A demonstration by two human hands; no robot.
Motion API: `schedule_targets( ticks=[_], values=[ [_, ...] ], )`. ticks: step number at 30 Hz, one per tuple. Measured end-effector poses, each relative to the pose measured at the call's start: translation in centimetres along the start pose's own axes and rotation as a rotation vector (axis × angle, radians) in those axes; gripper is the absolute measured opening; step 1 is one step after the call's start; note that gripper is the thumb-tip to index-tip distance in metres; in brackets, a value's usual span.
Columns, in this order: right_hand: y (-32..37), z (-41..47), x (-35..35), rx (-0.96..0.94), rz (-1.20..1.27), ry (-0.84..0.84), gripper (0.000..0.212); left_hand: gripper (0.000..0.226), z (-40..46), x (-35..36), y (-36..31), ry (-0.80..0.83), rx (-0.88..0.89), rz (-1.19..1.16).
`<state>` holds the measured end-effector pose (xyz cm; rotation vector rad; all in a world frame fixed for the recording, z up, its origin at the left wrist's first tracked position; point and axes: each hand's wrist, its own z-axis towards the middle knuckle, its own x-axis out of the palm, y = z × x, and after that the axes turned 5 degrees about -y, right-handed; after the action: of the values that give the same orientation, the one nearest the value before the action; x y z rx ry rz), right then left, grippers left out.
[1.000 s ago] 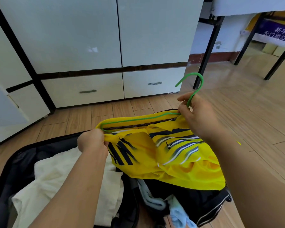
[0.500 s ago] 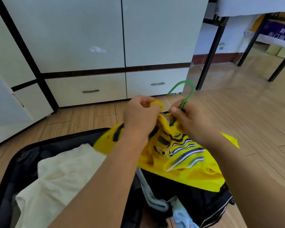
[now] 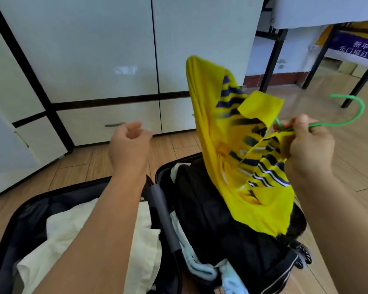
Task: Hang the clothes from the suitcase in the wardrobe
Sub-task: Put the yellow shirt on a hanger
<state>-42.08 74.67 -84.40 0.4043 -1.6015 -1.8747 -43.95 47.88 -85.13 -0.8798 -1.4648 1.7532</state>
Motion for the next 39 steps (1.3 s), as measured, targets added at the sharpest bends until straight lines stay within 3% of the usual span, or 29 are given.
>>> schedule_targets(
  ticks=[3, 7, 9, 12, 14, 16, 18, 21, 25, 29, 35, 39],
  values=[
    [1.6, 0.1, 0.5, -0.033, 0.101, 0.079, 0.031, 0.013, -1.2, 0.7, 0.2, 0.239, 0.018, -0.059],
    [2.1, -0.9, 1.5, -0.117, -0.143, 0.159, 0.024, 0.012, -2.7, 2.2, -0.3, 0.418, -0.073, -0.171],
    [1.8, -1.6, 1.6, -0.061, -0.144, 0.194, 0.022, 0.018, -2.3, 2.3, 1.0, 0.407, -0.17, -0.114],
    [1.7, -1.8, 1.4, -0.06, -0.237, 0.197, 0.026, 0.011, -2.1, 1.8, 3.3, 0.389, -0.319, -0.05],
    [1.8, -1.6, 1.4, -0.083, -0.268, 0.193, 0.026, 0.011, -1.7, 1.5, 4.7, 0.307, -0.401, -0.055],
    [1.8, -1.3, 1.4, -0.088, -0.278, 0.164, 0.023, 0.026, -1.0, 1.1, 6.0, 0.217, -0.431, -0.071],
    [1.7, -1.2, 1.3, -0.093, -0.299, 0.134, 0.022, 0.04, -0.8, 0.7, 6.0, 0.192, -0.444, -0.118],
    [1.2, -1.0, 1.2, -0.108, -0.358, 0.125, 0.023, 0.027, -0.9, 0.8, 5.5, 0.203, -0.45, -0.26],
    [0.5, -1.5, 1.6, -0.105, -0.41, 0.162, 0.027, 0.029, -1.1, 1.0, 5.2, 0.289, -0.485, -0.447],
    [-0.2, -2.0, 2.1, -0.092, -0.404, 0.152, 0.025, 0.036, -1.7, 0.4, 5.5, 0.507, -0.588, -0.564],
    [-1.2, -2.2, 1.7, -0.122, -0.496, 0.167, 0.025, 0.034, -2.9, -0.1, 5.3, 1.019, -0.58, -0.41],
    [-1.5, -2.3, 1.7, -0.096, -0.498, 0.205, 0.027, 0.071, -3.1, 0.2, 5.5, 1.168, -0.577, -0.62]
  ],
)
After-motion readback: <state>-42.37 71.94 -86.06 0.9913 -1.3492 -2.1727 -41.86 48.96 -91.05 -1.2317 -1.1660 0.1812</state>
